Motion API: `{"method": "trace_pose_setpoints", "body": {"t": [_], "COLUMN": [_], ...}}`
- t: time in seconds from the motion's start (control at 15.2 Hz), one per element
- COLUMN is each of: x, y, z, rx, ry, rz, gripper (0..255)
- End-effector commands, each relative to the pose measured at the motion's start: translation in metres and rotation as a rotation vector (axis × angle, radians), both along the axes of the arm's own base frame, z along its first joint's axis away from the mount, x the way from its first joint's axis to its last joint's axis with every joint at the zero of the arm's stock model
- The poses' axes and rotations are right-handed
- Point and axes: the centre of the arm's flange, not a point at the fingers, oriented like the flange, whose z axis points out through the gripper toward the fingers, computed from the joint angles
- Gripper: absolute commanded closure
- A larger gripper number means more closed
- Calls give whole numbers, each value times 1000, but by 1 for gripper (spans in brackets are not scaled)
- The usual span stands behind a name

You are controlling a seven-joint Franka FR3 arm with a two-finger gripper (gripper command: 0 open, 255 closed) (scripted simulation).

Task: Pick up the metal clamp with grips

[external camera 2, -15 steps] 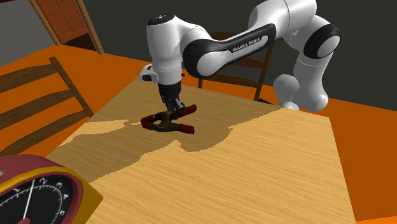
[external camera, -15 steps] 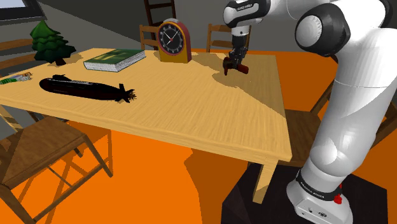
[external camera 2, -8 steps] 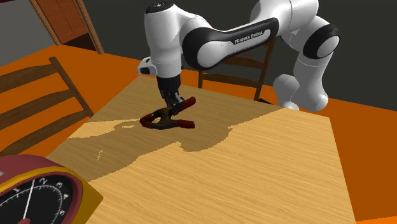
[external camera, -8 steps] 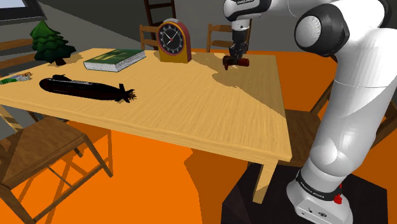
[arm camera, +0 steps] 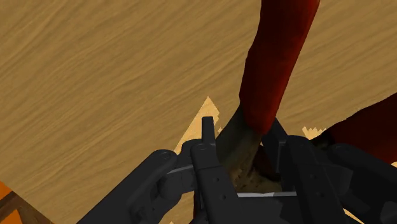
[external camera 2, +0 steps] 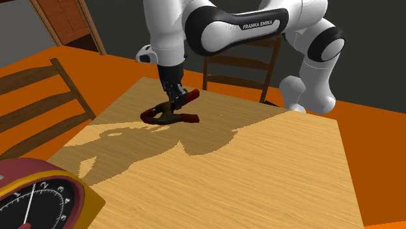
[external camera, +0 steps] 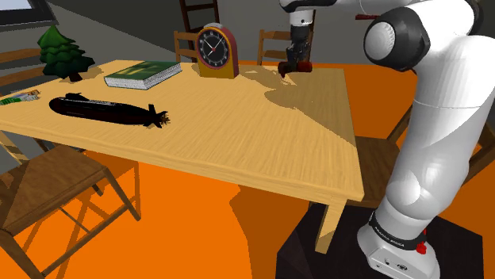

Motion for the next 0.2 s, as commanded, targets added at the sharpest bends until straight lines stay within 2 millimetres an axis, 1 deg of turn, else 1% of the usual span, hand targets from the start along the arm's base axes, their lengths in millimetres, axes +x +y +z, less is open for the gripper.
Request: {"method": "trace_pose_setpoints", "body": {"t": [0.0,0.13], "x": [0,0], "y": [0,0], "z": [12,12], "rx": [0,0], "ry": [0,0], "rz": [0,0], "gripper": [255,255]}}
